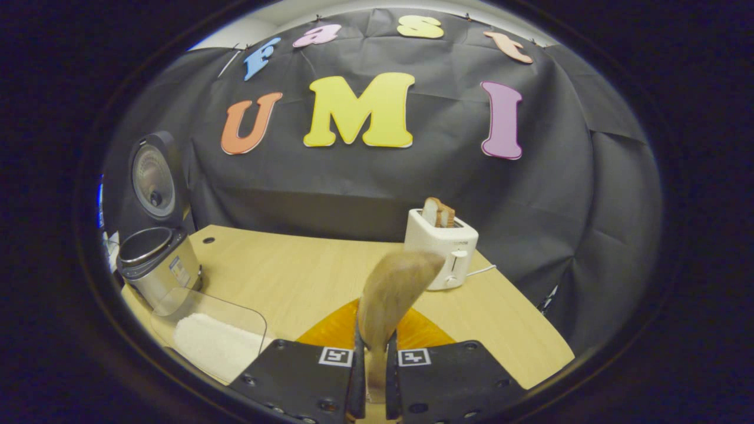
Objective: Close the left gripper, press the button to open the rice cooker; take a wooden spoon from the chopstick holder with the right hand, scoop a spoonful of rice and pour it into the rice cooker, then put the wooden spoon back into the chopstick holder.
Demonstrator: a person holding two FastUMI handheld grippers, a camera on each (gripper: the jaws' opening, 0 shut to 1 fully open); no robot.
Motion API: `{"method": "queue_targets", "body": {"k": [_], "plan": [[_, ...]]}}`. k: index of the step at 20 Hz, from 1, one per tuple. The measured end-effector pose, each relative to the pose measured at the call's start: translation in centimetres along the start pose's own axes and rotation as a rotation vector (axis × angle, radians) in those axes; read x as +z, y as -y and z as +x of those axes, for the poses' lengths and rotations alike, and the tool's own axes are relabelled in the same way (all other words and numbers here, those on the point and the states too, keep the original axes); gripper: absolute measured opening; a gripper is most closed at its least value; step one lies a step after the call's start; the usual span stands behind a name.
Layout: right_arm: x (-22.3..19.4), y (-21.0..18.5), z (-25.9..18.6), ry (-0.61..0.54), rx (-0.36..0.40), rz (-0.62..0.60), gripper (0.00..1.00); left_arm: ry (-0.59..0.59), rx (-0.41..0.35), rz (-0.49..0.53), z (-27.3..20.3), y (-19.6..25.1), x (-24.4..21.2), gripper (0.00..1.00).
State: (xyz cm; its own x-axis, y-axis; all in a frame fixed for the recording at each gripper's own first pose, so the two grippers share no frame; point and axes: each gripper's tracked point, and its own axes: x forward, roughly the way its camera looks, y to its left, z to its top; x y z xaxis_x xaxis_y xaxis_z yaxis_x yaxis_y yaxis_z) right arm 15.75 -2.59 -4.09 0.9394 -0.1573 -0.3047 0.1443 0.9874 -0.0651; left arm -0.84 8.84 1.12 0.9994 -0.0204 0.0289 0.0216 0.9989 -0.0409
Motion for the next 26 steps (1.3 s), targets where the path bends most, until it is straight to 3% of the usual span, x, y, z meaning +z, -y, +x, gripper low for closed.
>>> {"method": "queue_targets", "body": {"k": [1,2,4,8,9,11,13,17,18,19,23,26], "plan": [[-0.1,0.1,0.4,-0.003,0.001,0.019,0.27,-0.001,-0.002,-0.007,0.1,0.1,0.0,0.95],[-0.2,0.7,0.4,0.004,-0.011,0.029,0.33,-0.004,-0.006,-0.015,0.2,0.5,-0.1,0.95],[0.6,1.9,0.9,0.027,-0.047,0.026,0.3,-0.003,-0.019,-0.027,0.4,1.0,-0.1,0.95],[1.0,2.1,1.2,0.04,-0.016,0.062,0.56,-0.002,0.003,-0.035,0.6,0.9,0.2,0.95],[1.0,2.2,1.2,0.037,-0.01,0.068,0.68,0.01,0.013,-0.033,0.7,0.7,0.7,0.95],[0.9,2.4,0.9,0.033,0.002,0.081,0.82,0.029,0.028,-0.037,1.0,0.2,1.3,0.95],[0.9,2.9,0.3,0.035,0.007,0.083,0.88,0.023,0.039,-0.027,1.6,-0.2,1.7,0.95],[1.4,3.4,-1.4,0.072,0.044,0.122,0.96,0.03,0.029,0.024,3.7,-1.5,4.4,0.95],[1.4,3.7,-1.9,0.08,0.047,0.138,0.92,0.027,0.027,0.03,4.2,-1.7,5.2,0.95],[1.5,3.8,-2.5,0.088,0.054,0.156,0.96,0.037,0.017,0.031,4.7,-1.8,6.3,0.95],[2.2,4.4,-4.3,0.143,0.074,0.176,0.96,0.079,-0.054,-0.002,7.5,-0.7,10.4,0.94],[1.9,4.8,-5.0,0.156,0.075,0.175,0.96,0.12,-0.03,-0.02,9.8,-0.7,13.4,0.95]]}}
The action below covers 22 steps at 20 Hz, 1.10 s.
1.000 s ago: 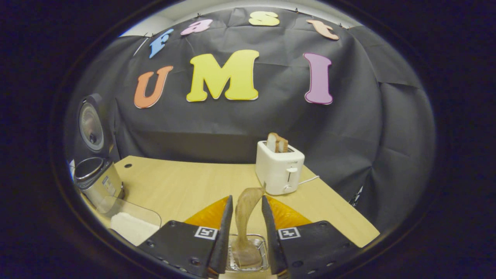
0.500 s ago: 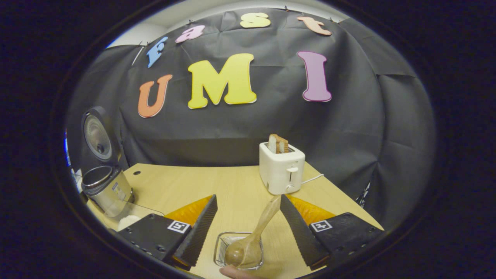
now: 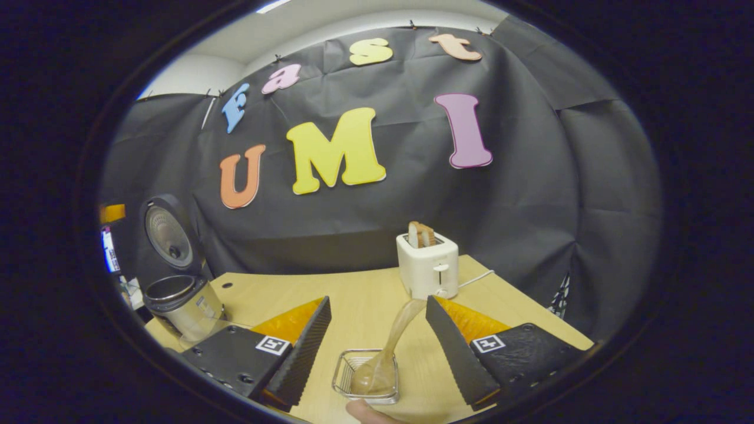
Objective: Close the left gripper, press the button to open the rice cooker; take a wooden spoon from the chopstick holder with the right hand, scoop a spoonful of rice and pour it into the rice cooker, then put the wooden spoon back into the chopstick holder.
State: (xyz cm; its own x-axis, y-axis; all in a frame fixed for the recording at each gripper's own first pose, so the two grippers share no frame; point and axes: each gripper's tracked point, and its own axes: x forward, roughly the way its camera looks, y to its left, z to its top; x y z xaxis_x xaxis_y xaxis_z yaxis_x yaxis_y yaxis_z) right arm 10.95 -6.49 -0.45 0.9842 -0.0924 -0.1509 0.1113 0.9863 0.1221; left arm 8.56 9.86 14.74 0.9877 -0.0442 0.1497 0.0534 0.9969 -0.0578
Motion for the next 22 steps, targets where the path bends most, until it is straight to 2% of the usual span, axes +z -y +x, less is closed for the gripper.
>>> {"method": "queue_targets", "body": {"k": [3,7,8,10,12,14,15,16,20,21,22], "plan": [[-0.5,-0.6,-0.9,-0.004,0.033,0.018,0.96,0.074,0.034,0.017,2.6,0.1,2.4,0.94],[-0.8,-0.8,-1.6,-0.004,0.06,0.001,0.96,0.179,0.092,0.151,5.3,-0.5,5.8,0.94],[-0.9,-0.8,-1.6,-0.005,0.065,-0.007,0.92,0.185,0.089,0.155,6.0,0.1,6.1,0.94],[-0.7,-0.9,-1.7,0.008,0.081,-0.008,0.96,0.158,0.091,0.125,7.6,0.5,5.9,0.94],[-0.5,-0.9,-1.8,0.017,0.095,0.001,0.96,0.143,0.106,0.111,9.6,0.1,6.5,0.93],[-0.7,-0.9,-2.2,0.002,0.119,0.024,0.92,0.144,0.13,0.093,11.8,-0.8,6.8,0.93],[-0.8,-0.9,-2.4,-0.004,0.129,0.036,0.96,0.135,0.131,0.082,13.1,-1.1,6.7,0.93],[-0.9,-0.6,-2.7,-0.005,0.137,0.051,0.96,0.114,0.133,0.064,14.3,-1.4,6.1,0.93],[-0.7,0.6,-4.4,0.025,0.136,0.084,0.96,0.04,0.144,0.009,18.1,-3.4,3.7,0.94],[-0.7,1.1,-4.7,0.032,0.127,0.075,0.92,0.018,0.133,-0.014,18.7,-3.5,3.0,0.94],[-0.8,1.5,-4.9,0.036,0.117,0.062,0.92,0.012,0.134,-0.019,19.0,-3.8,2.5,0.94]]}}
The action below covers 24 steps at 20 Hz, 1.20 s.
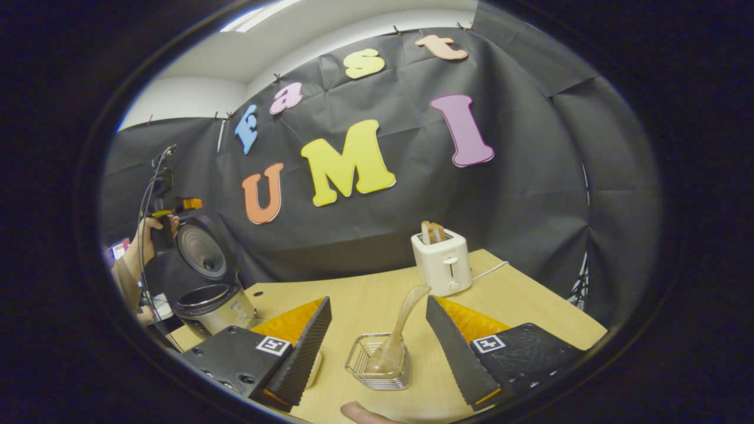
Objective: Close the left gripper, press the button to open the rice cooker; take a wooden spoon from the chopstick holder with the right hand, scoop a spoonful of rice and pour it into the rice cooker, then put the wooden spoon back into the chopstick holder.
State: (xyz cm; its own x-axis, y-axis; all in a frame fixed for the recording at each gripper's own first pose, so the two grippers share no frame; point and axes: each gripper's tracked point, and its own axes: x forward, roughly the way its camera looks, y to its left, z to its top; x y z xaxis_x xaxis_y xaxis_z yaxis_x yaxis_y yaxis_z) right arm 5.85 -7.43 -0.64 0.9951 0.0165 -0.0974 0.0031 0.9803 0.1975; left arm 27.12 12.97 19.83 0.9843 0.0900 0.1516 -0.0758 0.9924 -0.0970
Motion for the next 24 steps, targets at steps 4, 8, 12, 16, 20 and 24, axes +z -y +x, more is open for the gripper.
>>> {"method": "queue_targets", "body": {"k": [4,8,12,16,20,24], "plan": [[-0.3,0.2,-1.0,0.005,-0.016,-0.046,0.92,0.036,0.008,0.077,0.7,-0.1,-0.1,0.94],[-0.8,-1.4,-2.1,0.026,0.003,-0.088,0.96,0.011,0.006,0.082,-1.1,-0.1,-0.4,0.94],[-1.5,-3.3,-4.1,0.041,0.021,-0.155,0.96,-0.001,-0.01,0.096,-4.1,0.0,-1.2,0.94],[-2.5,-5.4,-5.9,0.037,0.052,-0.177,0.92,-0.03,-0.034,0.099,-7.6,0.1,-2.9,0.93],[-3.0,-7.1,-7.4,0.051,0.077,-0.211,0.92,-0.045,-0.076,0.097,-10.8,0.4,-5.0,0.93],[-4.4,-8.0,-8.9,0.043,0.081,-0.207,0.92,-0.04,-0.119,0.084,-13.6,0.8,-7.6,0.93]]}}
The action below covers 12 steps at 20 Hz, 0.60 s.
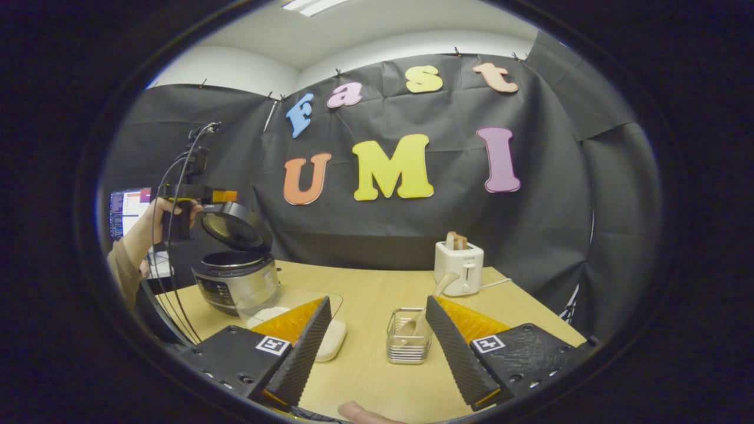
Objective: Close the left gripper, press the button to open the rice cooker; take a wooden spoon from the chopstick holder with the right hand, scoop a spoonful of rice and pour it into the rice cooker, then put the wooden spoon back into the chopstick holder.
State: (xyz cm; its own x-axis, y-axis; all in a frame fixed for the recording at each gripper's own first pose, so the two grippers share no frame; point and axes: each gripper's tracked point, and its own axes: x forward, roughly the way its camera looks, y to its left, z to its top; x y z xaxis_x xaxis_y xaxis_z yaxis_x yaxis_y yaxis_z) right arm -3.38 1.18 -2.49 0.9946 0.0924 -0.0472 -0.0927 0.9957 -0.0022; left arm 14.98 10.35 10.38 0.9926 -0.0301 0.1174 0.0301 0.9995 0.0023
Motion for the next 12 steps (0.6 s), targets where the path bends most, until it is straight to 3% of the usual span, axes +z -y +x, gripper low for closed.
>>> {"method": "queue_targets", "body": {"k": [10,12], "plan": [[-0.8,-1.7,-1.7,-0.027,0.043,0.029,0.96,-0.054,-0.027,-0.015,-4.4,1.2,-8.0,0.93],[-0.7,-1.0,-1.7,-0.023,0.029,0.026,0.92,-0.071,-0.031,-0.017,-4.7,1.5,-9.3,0.93]]}}
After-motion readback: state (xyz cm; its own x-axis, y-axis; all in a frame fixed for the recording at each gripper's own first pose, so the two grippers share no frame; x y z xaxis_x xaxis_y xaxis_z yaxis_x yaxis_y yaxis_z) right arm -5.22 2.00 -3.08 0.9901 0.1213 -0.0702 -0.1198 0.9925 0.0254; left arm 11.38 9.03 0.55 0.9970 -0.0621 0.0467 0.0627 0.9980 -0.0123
